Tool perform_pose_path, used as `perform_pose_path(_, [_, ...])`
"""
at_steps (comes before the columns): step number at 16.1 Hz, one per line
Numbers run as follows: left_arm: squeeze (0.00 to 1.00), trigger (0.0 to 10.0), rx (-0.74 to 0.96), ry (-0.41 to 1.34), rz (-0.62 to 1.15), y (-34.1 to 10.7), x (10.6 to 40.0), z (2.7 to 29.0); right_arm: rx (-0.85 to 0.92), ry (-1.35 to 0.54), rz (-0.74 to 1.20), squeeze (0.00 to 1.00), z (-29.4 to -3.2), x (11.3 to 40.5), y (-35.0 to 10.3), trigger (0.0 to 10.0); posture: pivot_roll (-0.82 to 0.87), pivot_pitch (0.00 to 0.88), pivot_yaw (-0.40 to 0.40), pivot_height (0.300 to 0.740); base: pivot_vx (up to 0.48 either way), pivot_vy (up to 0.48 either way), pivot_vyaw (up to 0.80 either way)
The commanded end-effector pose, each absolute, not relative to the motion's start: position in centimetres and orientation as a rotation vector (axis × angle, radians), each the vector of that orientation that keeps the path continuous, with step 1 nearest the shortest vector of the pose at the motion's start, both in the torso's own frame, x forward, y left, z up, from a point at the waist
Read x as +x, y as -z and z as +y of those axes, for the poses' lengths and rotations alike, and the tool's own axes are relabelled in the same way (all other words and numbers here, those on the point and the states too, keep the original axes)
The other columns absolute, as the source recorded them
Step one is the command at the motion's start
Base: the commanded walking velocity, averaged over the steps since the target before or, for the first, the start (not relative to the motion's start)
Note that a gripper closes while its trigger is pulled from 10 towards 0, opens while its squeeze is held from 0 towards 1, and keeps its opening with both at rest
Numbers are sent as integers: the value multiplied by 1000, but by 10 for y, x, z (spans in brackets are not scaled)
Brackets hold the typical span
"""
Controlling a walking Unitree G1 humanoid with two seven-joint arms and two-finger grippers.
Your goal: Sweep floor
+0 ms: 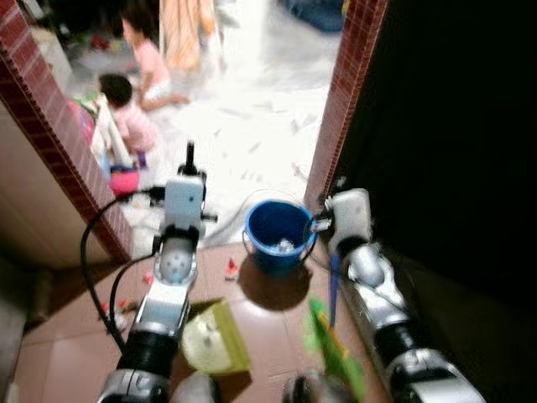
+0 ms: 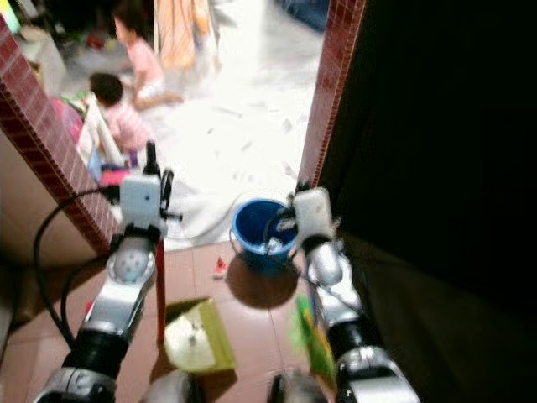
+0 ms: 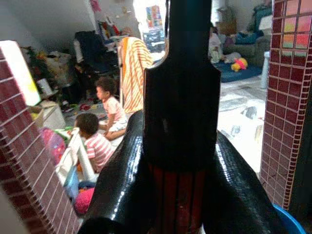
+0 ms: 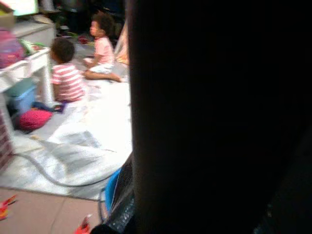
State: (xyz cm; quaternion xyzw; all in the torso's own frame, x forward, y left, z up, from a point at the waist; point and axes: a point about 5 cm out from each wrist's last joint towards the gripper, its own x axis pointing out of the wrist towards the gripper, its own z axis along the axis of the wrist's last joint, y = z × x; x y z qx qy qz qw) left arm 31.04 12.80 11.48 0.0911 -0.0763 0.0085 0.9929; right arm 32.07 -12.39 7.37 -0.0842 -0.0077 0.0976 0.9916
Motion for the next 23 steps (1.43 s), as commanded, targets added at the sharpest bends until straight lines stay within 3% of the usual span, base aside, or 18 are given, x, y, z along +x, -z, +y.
perform_pose_path(1, [0, 10000, 202, -12, -210, -128, 313, 127, -169, -193, 7, 0, -127, 320, -70, 10000, -75, 0, 9, 740, 0, 0, 0])
perform_pose_path(5, [0, 10000, 182, -51, -208, -129, 314, 135, -165, -195, 6, 0, -126, 320, -70, 10000, -74, 0, 8, 740, 0, 0, 0])
perform_pose_path(13, [0, 10000, 161, -97, -177, -125, 316, 141, -160, -203, -1, 0, -123, 321, -72, 10000, -68, 0, 5, 740, 0, 480, 0])
perform_pose_path(23, [0, 10000, 104, -140, -30, -78, 305, 151, -152, -201, -13, 0, -123, 322, -74, 10000, -68, 0, 7, 740, 0, 480, 0])
